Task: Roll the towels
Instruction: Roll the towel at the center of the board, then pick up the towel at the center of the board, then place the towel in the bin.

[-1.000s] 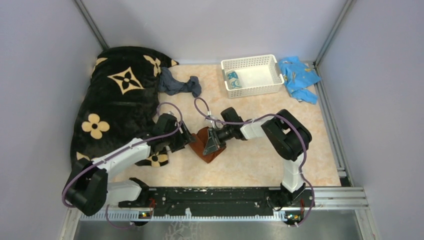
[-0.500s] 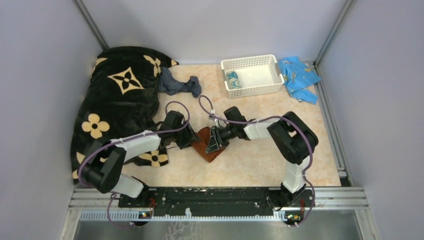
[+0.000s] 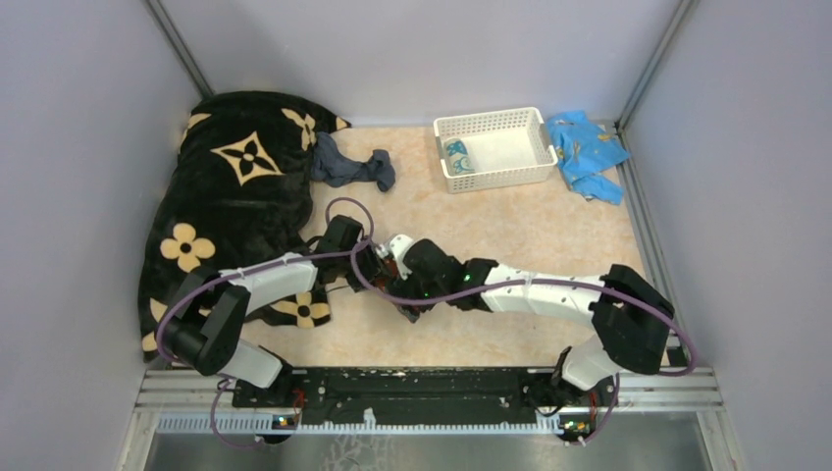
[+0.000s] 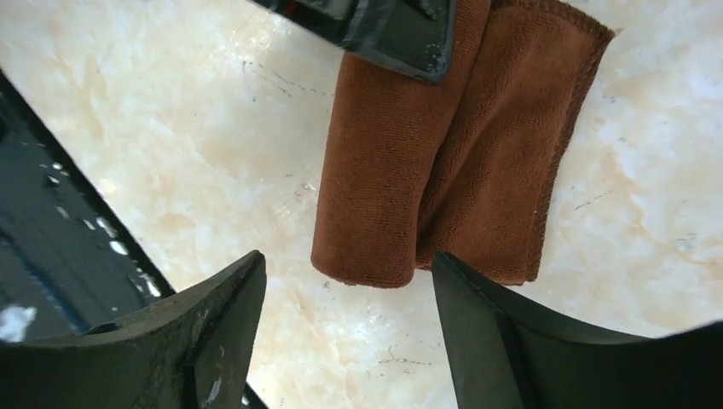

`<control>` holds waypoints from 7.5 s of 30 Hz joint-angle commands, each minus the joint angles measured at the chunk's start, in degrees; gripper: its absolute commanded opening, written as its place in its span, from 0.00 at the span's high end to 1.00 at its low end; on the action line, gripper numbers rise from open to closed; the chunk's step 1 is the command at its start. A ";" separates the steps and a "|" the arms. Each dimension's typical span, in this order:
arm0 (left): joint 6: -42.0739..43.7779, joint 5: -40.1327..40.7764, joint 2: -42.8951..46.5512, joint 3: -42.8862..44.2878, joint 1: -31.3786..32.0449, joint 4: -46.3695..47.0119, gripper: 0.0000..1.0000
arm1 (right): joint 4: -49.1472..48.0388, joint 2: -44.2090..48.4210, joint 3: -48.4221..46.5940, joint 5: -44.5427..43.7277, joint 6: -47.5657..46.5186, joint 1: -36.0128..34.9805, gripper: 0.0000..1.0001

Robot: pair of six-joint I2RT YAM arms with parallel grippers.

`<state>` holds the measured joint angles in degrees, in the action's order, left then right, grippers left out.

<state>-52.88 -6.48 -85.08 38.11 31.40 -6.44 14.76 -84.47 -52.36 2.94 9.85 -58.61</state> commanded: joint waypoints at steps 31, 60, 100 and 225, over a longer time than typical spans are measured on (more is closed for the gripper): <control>0.81 7.67 2.97 1.22 0.73 -8.69 0.28 | 0.68 -14.92 -2.88 -18.02 -4.97 -13.56 0.86; -2.58 1.81 9.32 -6.53 0.16 3.53 0.24 | -33.89 -29.83 8.54 55.32 22.91 20.58 0.86; -0.54 1.78 -2.14 -3.39 1.14 -2.61 0.41 | 3.15 -20.01 -10.43 -39.67 -11.48 -16.45 0.31; 34.88 14.76 20.58 16.82 -19.91 -17.71 0.16 | 12.47 -56.77 -72.49 -20.73 -26.49 41.82 0.74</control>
<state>-18.96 8.40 -64.38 55.31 12.21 -24.49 23.75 -141.91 -120.14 -25.15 -18.55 -16.95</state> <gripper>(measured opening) 0.835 0.403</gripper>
